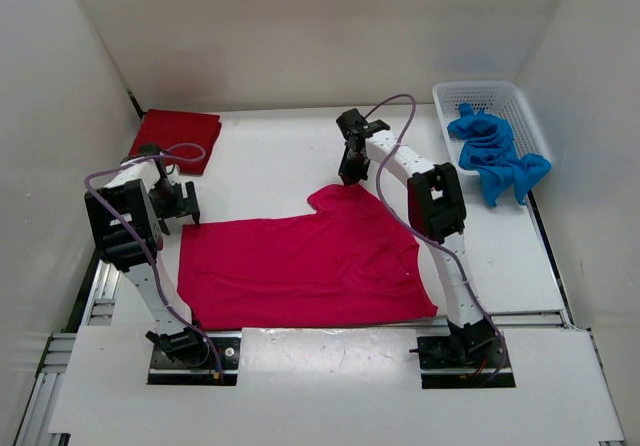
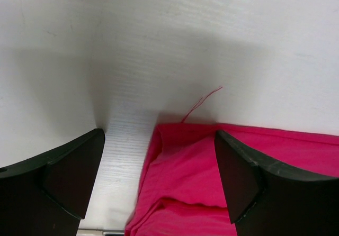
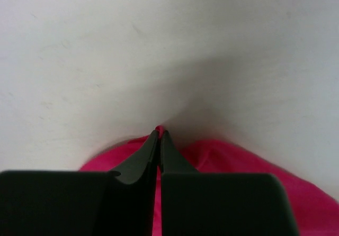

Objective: Fold and stack the t-shirts
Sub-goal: Grap the side of the flattened tshirt furthest away from the robot with both arms, then fold the other side of the tshirt into a rectangle

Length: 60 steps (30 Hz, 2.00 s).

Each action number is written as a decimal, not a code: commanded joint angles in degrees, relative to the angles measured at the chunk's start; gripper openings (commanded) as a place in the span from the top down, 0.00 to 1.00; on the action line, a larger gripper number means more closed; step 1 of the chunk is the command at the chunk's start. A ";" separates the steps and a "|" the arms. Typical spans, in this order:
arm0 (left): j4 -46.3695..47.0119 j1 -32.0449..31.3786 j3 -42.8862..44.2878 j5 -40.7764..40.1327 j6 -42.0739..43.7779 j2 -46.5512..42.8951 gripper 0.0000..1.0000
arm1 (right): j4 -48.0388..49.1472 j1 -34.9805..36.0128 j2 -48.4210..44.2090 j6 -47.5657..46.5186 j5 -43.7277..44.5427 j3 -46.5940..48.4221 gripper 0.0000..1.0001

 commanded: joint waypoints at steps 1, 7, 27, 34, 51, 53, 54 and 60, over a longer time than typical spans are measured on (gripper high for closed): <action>2.22 0.36 2.40 1.89 0.01 -2.61 0.05 | -0.75 -0.03 -4.58 -2.32 0.79 -4.08 1.00; 3.98 -1.31 1.26 1.89 0.01 -0.67 0.13 | 1.53 -0.03 -7.84 -3.54 -0.08 -7.52 1.00; 2.75 -1.84 -4.81 2.85 0.01 -12.08 0.90 | 6.10 -0.03 -29.10 -10.67 -3.78 -26.57 1.00; -0.49 -1.84 -4.20 4.09 0.01 -16.04 0.90 | 7.78 1.20 -32.97 -10.14 -4.48 -31.85 1.00; -0.06 -2.89 -18.26 -8.57 0.01 -29.41 0.90 | 3.91 -0.12 -69.27 -7.24 2.55 -65.34 1.00; 0.46 -2.89 -18.87 -9.09 0.01 -29.41 0.90 | 3.91 -0.12 -69.97 -6.72 2.55 -66.84 1.00; 0.46 -2.89 -19.57 -9.10 0.01 -29.41 0.90 | 3.91 -0.64 -69.98 -6.71 2.55 -68.15 1.00; 1.08 -4.04 -22.21 -9.71 0.01 -29.41 0.90 | 7.94 -0.65 -69.98 -3.73 -0.96 -72.20 1.00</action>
